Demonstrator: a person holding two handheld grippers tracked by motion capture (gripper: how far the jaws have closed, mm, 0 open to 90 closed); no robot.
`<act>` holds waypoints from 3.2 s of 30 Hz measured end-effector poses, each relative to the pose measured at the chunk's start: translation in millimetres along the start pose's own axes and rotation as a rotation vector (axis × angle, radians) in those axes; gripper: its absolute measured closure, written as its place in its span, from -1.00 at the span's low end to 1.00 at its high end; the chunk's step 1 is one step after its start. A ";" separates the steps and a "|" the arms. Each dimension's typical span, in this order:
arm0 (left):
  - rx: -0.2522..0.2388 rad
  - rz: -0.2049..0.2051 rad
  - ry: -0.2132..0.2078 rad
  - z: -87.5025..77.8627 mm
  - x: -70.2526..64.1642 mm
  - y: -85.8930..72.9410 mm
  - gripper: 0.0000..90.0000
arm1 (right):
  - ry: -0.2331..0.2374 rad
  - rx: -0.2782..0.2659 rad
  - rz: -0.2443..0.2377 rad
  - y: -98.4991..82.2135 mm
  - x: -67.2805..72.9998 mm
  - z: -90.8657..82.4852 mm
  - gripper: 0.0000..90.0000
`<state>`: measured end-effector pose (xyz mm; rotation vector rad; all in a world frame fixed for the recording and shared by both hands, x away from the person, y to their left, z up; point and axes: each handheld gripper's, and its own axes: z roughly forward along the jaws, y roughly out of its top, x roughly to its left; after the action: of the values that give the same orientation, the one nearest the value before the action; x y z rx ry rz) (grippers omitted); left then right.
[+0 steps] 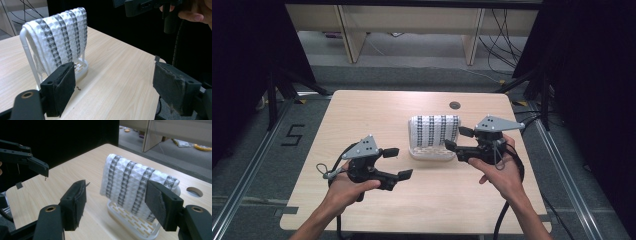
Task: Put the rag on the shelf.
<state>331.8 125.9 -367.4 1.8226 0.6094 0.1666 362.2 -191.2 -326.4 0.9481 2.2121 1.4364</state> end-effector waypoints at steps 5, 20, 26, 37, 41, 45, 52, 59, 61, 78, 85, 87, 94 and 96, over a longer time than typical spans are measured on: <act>0.013 0.007 0.012 0.1 -2.6 -12.3 -0.60 | 0.025 -0.001 0.003 -10.2 1.6 -1.3 -0.30; 0.030 0.053 0.007 1.8 -13.0 -35.8 -0.61 | 0.037 -0.006 0.000 -30.0 8.7 -5.8 -0.43; 0.029 0.074 -0.002 1.0 -20.0 -46.2 -0.61 | 0.050 0.001 -0.012 -38.7 18.8 -8.1 -0.43; 0.031 0.060 -0.011 -0.5 -21.9 -65.9 -0.61 | 0.051 0.023 -0.045 -56.2 31.3 -9.7 -0.45; 0.039 0.054 -0.003 -2.0 -21.0 -72.3 -0.61 | 0.061 0.032 -0.031 -65.3 34.0 -7.4 -0.45; 0.044 0.053 0.008 -4.9 -20.5 -74.6 -0.61 | 0.070 0.032 -0.010 -70.8 35.5 -5.9 -0.45; 0.073 0.067 0.006 -3.6 -22.2 -85.5 -0.62 | 0.071 0.045 -0.031 -87.6 36.0 -4.8 -0.44; 0.098 0.052 -0.001 -0.1 -22.3 -95.1 -0.62 | 0.077 0.066 -0.021 -103.5 37.9 -2.4 -0.44; 0.104 0.054 -0.001 0.3 -22.5 -96.5 -0.62 | 0.086 0.084 0.009 -105.8 40.0 -2.6 -0.44; 0.217 0.090 0.002 12.9 -27.7 -125.3 -0.61 | 0.076 0.183 -0.017 -148.0 44.6 12.1 -0.45; 0.257 0.074 0.005 24.5 -26.0 -140.1 -0.61 | 0.085 0.252 0.010 -164.6 41.4 21.9 -0.45; 0.262 0.094 0.004 25.7 -23.8 -140.9 -0.61 | 0.092 0.255 0.003 -166.7 41.0 24.1 -0.45; 0.267 0.074 0.008 28.2 -21.5 -143.8 -0.61 | 0.085 0.290 0.009 -174.1 39.9 29.7 -0.45; 0.267 0.075 0.007 28.0 -21.9 -143.6 -0.61 | 0.082 0.292 0.005 -174.5 39.6 30.0 -0.46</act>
<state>278.2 122.6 -505.2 2.1048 0.5905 0.1472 290.8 -190.4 -493.1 1.0008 2.5299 1.1935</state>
